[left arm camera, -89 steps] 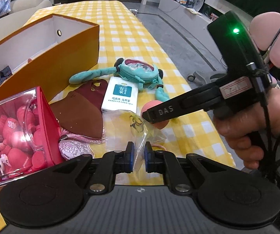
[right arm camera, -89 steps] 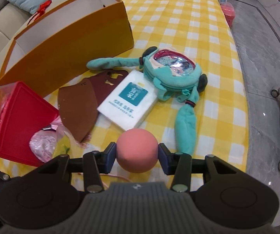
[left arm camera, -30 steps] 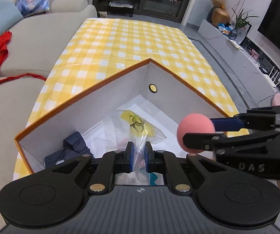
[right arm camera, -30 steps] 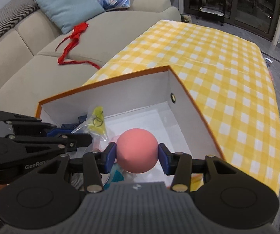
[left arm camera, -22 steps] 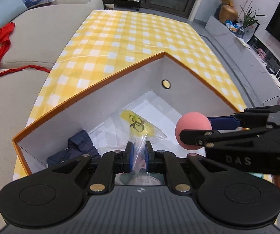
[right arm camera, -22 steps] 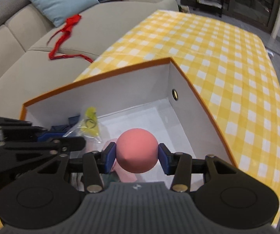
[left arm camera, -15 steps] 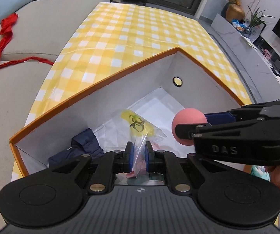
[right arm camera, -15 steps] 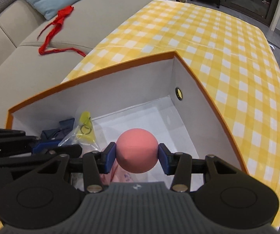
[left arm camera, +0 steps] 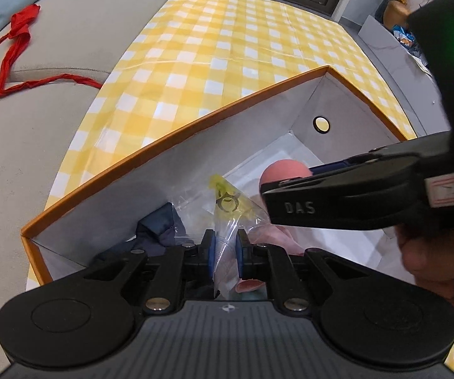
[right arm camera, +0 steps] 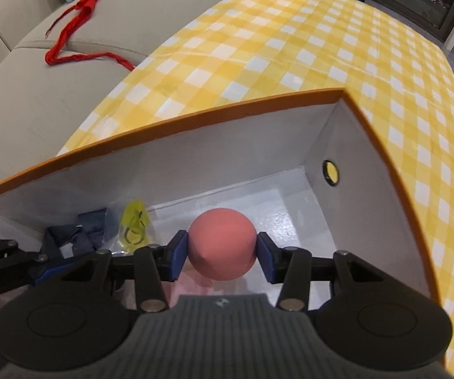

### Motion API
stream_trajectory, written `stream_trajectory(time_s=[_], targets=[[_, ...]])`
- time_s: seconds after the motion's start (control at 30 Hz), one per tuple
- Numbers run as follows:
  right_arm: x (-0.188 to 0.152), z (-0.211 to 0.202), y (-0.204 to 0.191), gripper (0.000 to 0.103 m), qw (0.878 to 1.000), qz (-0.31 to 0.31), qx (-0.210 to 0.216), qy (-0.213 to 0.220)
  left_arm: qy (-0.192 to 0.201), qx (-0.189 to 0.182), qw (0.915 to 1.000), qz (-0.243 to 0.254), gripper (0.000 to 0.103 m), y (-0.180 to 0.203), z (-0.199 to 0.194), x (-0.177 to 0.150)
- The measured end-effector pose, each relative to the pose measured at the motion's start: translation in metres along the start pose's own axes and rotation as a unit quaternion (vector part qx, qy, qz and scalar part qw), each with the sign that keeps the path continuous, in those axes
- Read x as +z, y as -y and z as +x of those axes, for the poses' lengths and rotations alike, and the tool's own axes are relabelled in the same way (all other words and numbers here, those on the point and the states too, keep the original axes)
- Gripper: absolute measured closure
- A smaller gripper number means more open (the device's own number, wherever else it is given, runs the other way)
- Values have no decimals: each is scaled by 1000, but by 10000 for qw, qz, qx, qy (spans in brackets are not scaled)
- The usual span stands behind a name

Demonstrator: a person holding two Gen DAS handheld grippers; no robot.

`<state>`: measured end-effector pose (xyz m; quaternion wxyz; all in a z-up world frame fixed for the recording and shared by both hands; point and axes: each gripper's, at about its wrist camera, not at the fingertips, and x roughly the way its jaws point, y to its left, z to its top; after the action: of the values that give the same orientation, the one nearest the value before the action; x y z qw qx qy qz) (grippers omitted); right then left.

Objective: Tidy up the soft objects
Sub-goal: 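Lower both items into the box and open both tools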

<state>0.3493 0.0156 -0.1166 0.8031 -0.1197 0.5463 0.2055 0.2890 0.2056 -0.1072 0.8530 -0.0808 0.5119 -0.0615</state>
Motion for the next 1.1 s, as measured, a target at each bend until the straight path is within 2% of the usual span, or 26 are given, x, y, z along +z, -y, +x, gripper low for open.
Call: stream_trajectory(time_s=[0.23,0.5,0.73,0.8,1.1], targets=[[8,12,-3,56,9998,-96,-10,-154,-63,-139,9995,-266,87,-9,2,1],[10,18,-13,54,9989,-389,81,-239,-100,-86,9995,-278,84,-9,5,2],[6,12,-2,52,9992,-345,-56,-211,108,14,9999,-40,55,0,-3,5],[5,7,3,49,9994,-289,-93,-160,147,-35,9999,-23,53,1,-5,6],[-5,-13,13,49,9996,-176,-203,-87,239,-177,9996,33,53,5,-16,5]])
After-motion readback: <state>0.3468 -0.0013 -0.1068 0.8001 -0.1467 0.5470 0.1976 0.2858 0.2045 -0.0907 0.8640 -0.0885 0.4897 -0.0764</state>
